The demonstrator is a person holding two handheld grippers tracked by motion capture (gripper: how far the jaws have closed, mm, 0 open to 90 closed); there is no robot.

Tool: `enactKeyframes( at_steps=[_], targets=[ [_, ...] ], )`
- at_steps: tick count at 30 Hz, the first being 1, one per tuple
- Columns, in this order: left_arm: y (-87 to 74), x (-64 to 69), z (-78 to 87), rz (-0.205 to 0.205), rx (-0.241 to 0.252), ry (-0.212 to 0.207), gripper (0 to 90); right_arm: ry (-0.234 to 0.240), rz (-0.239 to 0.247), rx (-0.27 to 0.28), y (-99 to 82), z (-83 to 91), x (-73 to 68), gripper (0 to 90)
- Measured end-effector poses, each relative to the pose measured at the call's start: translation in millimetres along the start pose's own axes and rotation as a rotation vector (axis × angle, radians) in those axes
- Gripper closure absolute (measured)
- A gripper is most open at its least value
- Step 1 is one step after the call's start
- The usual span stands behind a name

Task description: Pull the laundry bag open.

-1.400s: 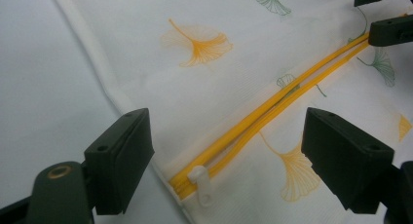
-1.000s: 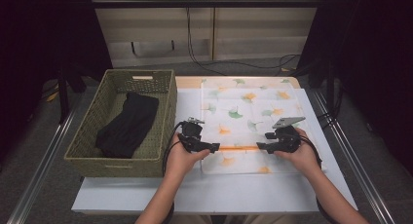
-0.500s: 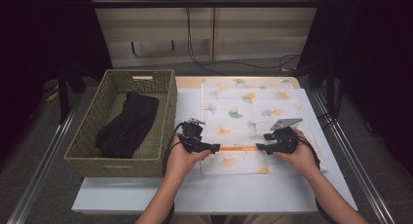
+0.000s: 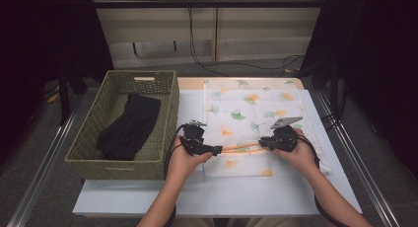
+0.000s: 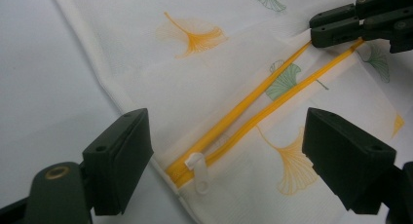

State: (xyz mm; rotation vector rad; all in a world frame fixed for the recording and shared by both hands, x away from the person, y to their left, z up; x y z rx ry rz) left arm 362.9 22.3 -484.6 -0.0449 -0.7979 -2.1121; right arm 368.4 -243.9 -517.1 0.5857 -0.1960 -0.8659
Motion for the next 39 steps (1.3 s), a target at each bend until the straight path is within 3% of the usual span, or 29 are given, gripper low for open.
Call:
enactKeyframes(
  at_steps=[5,6,13,21,34,39],
  targets=[
    [-0.7,-0.1,0.7,0.009,0.004,-0.002,18.2,-0.001,-0.017,0.014,1.0,-1.4,1.6,89.1],
    [-1.0,-0.4,0.9,0.008,0.003,-0.001,18.2,0.016,-0.048,0.023,0.2,-1.6,1.7,89.4],
    [-1.7,-1.7,1.4,0.001,-0.002,0.004,18.0,0.004,-0.044,0.008,3.1,-0.4,1.8,89.5],
    [-2.8,-1.2,0.3,0.002,-0.006,0.006,16.4,0.038,-0.071,0.064,15.1,15.8,5.9,89.8],
    [-3.7,-5.0,1.0,0.009,0.002,0.024,9.8,0.028,-0.111,0.096,29.3,29.3,11.0,89.8],
    [-4.1,-6.2,1.9,0.009,-0.001,0.021,9.2,0.032,-0.105,0.104,33.6,31.8,10.7,89.8]
  ],
)
Point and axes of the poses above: each handheld gripper's, and its own axes: z roughly backward along the jaws, y roughly out of its top, x roughly to its right, the point moved 5 cm from there along -z, roughly forward along the jaws, and after that the axes turned 9 degrees about -x, right-handed, at the moved point
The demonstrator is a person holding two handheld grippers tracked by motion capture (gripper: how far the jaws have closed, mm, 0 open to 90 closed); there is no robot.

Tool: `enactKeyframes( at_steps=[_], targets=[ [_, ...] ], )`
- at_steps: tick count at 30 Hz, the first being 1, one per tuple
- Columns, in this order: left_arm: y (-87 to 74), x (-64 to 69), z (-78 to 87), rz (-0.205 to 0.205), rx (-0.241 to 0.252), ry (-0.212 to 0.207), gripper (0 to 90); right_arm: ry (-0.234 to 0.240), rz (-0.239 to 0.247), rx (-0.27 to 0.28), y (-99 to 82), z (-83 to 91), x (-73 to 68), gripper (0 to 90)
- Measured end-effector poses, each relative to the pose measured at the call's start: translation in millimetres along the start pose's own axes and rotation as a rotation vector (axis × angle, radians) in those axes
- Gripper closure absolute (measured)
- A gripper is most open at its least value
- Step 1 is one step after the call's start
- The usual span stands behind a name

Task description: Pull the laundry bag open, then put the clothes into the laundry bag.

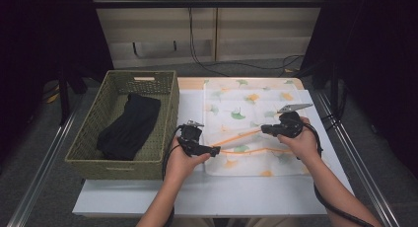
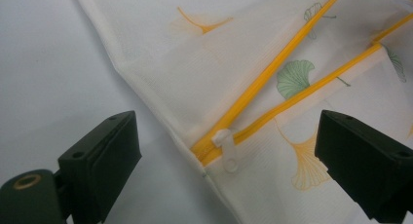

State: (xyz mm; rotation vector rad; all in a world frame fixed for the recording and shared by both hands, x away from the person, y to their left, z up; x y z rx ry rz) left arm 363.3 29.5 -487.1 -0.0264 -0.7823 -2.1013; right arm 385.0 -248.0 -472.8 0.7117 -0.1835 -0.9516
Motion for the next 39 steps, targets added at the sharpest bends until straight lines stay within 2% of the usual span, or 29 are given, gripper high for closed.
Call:
enactKeyframes(
  at_steps=[7,9,16,22,34,37,39],
  targets=[
    [0.2,-0.1,0.9,-0.002,0.004,0.001,8.5,-0.001,-0.003,0.002,6.7,4.8,-1.5,89.8],
    [0.4,0.7,0.5,0.013,0.014,-0.001,8.5,0.003,0.002,0.009,9.3,6.3,-1.5,89.9],
    [-0.8,-0.4,1.7,0.001,0.002,0.001,8.1,0.009,-0.006,0.017,16.9,10.7,-2.2,89.8],
    [-2.2,-0.4,2.4,0.01,-0.002,-0.004,8.1,0.011,-0.007,0.013,18.0,9.9,-1.8,89.8],
    [-3.0,-1.3,2.5,0.002,-0.005,-0.002,8.1,0.017,-0.029,0.015,21.4,11.0,0.3,89.8],
    [-2.0,0.2,2.0,0.012,-0.001,-0.006,8.1,0.018,-0.025,0.008,23.1,11.9,0.2,89.8],
    [-2.3,-0.3,1.8,0.004,-0.007,-0.003,8.1,0.018,-0.019,0.005,24.2,12.2,-0.3,89.8]
  ],
)
Point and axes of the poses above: each handheld gripper's, and its own axes: z roughly backward along the jaws, y roughly out of its top, x roughly to its right, the point moved 5 cm from there along -z, roughly forward along the jaws, and after that the axes turned 9 degrees about -x, right-handed, at the moved point
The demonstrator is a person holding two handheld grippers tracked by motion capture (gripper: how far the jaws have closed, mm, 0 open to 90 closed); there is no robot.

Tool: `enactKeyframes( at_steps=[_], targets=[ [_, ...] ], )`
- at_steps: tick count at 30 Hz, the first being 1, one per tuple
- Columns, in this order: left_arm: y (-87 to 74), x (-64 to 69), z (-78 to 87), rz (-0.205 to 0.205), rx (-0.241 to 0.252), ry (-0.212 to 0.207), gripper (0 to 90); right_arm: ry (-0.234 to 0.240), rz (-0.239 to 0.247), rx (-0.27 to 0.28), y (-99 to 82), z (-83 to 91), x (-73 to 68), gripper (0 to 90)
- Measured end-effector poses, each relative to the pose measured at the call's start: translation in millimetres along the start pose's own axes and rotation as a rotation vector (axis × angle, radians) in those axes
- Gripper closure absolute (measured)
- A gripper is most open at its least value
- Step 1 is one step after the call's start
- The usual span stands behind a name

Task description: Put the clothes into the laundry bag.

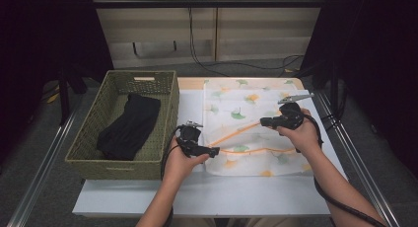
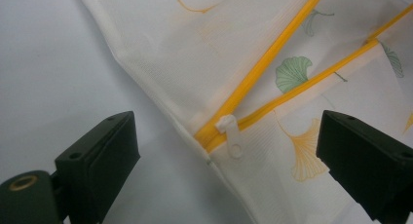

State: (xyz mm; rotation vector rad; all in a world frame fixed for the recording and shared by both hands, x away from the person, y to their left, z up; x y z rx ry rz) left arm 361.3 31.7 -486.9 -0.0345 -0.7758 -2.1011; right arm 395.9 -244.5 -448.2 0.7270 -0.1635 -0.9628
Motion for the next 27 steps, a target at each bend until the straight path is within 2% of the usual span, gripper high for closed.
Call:
enactKeyframes(
  at_steps=[6,8,11,20,24,27],
  targets=[
    [0.1,-0.1,0.1,0.004,0.004,-0.001,8.1,-0.013,0.005,-0.003,3.8,-0.1,-1.1,89.8],
    [0.1,0.1,0.4,0.004,0.002,-0.006,8.1,-0.015,0.022,0.004,5.3,-1.0,-1.0,89.8],
    [-0.5,-1.0,0.4,-0.003,0.0,0.003,8.1,-0.021,0.011,0.005,7.1,0.1,-1.7,89.8],
    [-0.8,-0.7,0.7,-0.004,-0.005,0.001,8.1,-0.009,0.009,0.017,13.2,3.9,-4.6,89.8],
    [-1.2,-1.2,0.1,0.001,-0.005,0.002,8.1,-0.012,0.033,0.018,15.3,5.4,-5.7,89.9],
    [-1.3,-1.4,0.0,0.0,-0.008,0.001,8.1,-0.013,0.032,0.019,16.6,6.7,-6.4,90.0]
  ],
)
Point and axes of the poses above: each handheld gripper's, and its own axes: z roughly backward along the jaws, y roughly out of its top, x roughly to its right, the point moved 5 cm from there along -z, roughly forward along the jaws, and after that the axes turned 9 degrees about -x, right-handed, at the moved point
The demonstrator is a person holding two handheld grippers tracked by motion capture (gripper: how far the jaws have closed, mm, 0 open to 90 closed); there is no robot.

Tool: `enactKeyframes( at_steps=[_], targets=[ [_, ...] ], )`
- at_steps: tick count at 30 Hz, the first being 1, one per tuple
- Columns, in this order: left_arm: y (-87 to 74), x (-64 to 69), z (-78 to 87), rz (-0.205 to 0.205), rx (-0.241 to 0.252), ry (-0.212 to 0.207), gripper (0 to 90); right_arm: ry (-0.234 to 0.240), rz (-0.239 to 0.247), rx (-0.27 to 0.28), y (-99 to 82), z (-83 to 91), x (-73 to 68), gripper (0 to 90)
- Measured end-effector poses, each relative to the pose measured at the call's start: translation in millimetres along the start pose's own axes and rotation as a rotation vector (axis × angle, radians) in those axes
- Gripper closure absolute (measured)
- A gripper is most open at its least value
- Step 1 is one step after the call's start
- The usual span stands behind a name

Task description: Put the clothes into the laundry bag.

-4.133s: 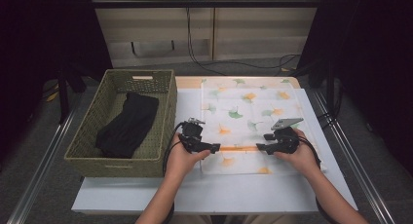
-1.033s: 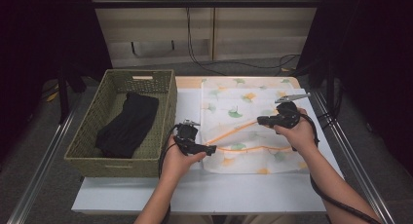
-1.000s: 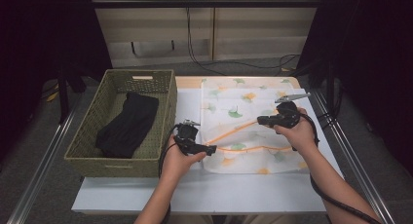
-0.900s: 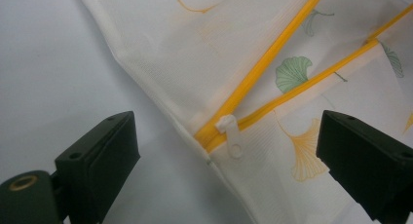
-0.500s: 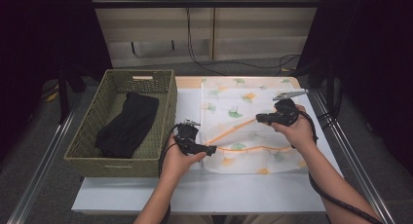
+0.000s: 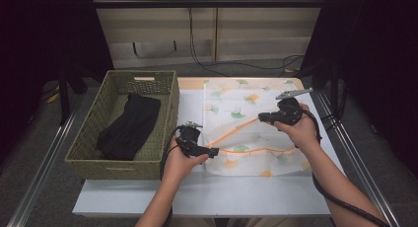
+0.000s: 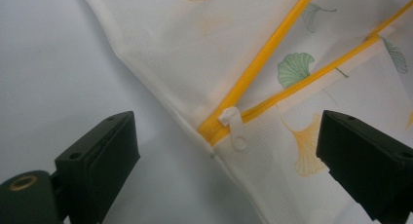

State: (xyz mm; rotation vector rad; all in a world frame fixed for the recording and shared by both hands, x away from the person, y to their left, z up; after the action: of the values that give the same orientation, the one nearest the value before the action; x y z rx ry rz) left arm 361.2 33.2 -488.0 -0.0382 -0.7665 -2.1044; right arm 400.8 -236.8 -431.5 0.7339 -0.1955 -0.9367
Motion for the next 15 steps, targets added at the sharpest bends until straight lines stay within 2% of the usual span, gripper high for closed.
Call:
enactKeyframes(
  at_steps=[15],
  targets=[
    [0.3,-1.1,1.9,-0.008,-0.001,-0.002,8.1,0.012,-0.018,0.044,11.1,6.3,-4.3,90.0]
  ],
)
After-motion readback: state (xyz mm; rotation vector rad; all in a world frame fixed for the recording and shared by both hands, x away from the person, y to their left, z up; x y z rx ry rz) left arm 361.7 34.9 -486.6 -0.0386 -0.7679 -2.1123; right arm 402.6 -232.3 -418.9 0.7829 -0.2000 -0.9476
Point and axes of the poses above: each handheld gripper's, and its own axes: z roughly backward along the jaws, y roughly out of its top, x roughly to its right, the point moved 5 cm from there along -z, roughly forward along the jaws, and after that the axes turned 9 degrees about -x, right-handed, at the moved point
